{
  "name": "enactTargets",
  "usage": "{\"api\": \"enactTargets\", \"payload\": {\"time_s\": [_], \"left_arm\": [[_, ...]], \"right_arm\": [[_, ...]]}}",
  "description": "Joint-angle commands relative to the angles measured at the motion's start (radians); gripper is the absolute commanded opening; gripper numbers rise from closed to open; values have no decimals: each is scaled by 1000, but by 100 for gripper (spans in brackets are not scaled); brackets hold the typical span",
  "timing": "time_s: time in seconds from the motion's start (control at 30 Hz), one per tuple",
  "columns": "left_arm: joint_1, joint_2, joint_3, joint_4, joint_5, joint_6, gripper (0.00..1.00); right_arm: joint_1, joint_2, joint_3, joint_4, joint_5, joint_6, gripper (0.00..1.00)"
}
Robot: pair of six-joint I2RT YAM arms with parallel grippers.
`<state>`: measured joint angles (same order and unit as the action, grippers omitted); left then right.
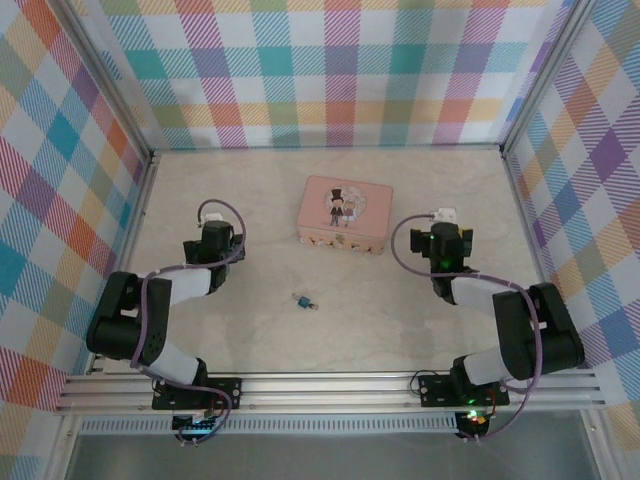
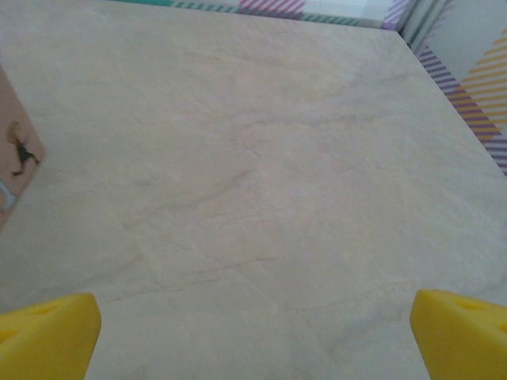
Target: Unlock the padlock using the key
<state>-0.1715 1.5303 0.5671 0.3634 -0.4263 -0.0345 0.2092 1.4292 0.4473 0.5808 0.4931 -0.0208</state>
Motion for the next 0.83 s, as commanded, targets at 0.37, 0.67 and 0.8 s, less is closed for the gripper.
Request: {"api": "enactTargets", "payload": {"time_s": [0.37,0.67,0.8], "left_arm": [[57,34,-168,488,153,47,100],[58,34,-167,483,155,46,100],[57,33,-167,484,157,47,100]], "right_arm": [[-149,112,-73,342,-274,51,100],[-160,106,-54,284,-313,58,100],[-161,103,-60,293,-315,57,100]]}}
